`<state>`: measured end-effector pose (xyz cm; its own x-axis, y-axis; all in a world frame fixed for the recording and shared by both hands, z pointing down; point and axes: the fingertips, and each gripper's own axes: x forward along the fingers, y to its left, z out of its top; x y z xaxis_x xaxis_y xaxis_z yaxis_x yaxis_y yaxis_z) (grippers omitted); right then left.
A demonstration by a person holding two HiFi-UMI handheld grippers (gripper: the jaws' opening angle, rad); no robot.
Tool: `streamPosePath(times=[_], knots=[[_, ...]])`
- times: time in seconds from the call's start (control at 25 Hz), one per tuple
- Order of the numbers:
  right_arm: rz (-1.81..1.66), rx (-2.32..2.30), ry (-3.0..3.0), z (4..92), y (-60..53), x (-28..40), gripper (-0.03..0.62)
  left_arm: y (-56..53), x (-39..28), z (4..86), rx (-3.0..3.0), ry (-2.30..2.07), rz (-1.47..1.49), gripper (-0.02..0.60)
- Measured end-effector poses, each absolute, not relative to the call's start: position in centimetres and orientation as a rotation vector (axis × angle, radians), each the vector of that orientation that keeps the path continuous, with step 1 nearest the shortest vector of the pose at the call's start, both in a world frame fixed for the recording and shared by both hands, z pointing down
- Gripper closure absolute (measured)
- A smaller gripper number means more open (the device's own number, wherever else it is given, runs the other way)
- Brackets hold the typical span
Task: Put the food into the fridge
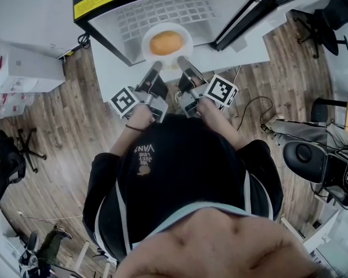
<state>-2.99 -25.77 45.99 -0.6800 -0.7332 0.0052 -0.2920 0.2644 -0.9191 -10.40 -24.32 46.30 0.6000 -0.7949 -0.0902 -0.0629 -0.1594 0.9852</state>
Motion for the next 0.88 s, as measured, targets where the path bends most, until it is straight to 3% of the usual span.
streamPosePath(times=[0.88], knots=[[-1.484, -0.945, 2.114, 47.0, -31.7, -1.0, 0.568, -30.1, -8.8, 46.7, 1.592, -0.777, -0.777, 0.555]])
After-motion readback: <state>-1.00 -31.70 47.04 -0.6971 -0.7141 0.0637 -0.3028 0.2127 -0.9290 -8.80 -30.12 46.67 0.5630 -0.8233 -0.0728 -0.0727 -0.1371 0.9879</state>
